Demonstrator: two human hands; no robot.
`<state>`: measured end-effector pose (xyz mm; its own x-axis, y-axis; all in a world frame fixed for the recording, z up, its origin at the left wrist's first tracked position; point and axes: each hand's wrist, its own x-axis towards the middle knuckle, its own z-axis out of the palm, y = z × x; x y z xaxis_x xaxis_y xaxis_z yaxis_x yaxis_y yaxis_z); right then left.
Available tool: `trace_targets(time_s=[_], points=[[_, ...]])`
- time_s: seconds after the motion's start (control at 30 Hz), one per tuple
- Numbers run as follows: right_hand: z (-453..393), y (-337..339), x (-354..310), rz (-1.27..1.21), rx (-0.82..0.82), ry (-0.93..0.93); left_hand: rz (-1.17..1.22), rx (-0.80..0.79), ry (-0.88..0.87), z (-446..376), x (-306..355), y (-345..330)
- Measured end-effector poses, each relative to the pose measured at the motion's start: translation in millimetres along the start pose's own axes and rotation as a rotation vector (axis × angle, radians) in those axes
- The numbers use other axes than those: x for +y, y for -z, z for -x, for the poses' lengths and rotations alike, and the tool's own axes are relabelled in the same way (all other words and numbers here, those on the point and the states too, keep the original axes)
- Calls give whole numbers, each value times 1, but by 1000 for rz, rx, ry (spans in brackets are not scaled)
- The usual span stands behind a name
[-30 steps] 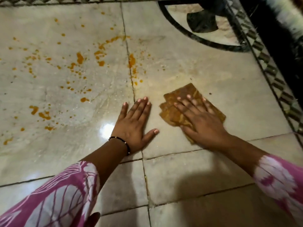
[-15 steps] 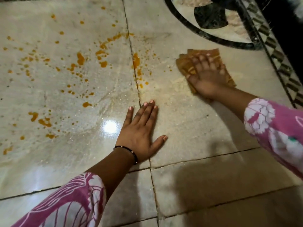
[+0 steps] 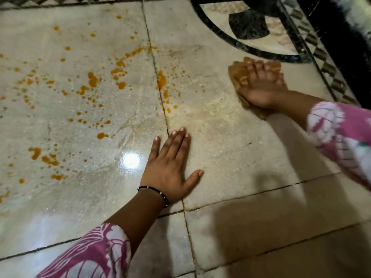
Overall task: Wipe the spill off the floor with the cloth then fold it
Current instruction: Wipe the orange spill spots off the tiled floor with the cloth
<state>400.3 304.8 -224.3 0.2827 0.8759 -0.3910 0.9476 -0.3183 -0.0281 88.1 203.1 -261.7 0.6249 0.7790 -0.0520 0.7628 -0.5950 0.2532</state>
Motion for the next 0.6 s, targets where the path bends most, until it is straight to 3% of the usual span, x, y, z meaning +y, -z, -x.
trace_targets(time_s=[0.17, 0.3, 0.43, 0.53, 0.6], points=[[52, -34, -91, 140, 36, 393, -1, 17, 6, 1, 1, 0], [105, -57, -37, 124, 158, 604, 10, 40, 8, 2, 1, -2], [81, -41, 17, 65, 177, 337, 22, 50, 5, 1, 1, -3], [23, -15, -7, 1, 136, 118, 23, 31, 7, 0, 0, -2], [-4, -2, -41, -12, 75, 127, 9, 18, 5, 0, 0, -1]])
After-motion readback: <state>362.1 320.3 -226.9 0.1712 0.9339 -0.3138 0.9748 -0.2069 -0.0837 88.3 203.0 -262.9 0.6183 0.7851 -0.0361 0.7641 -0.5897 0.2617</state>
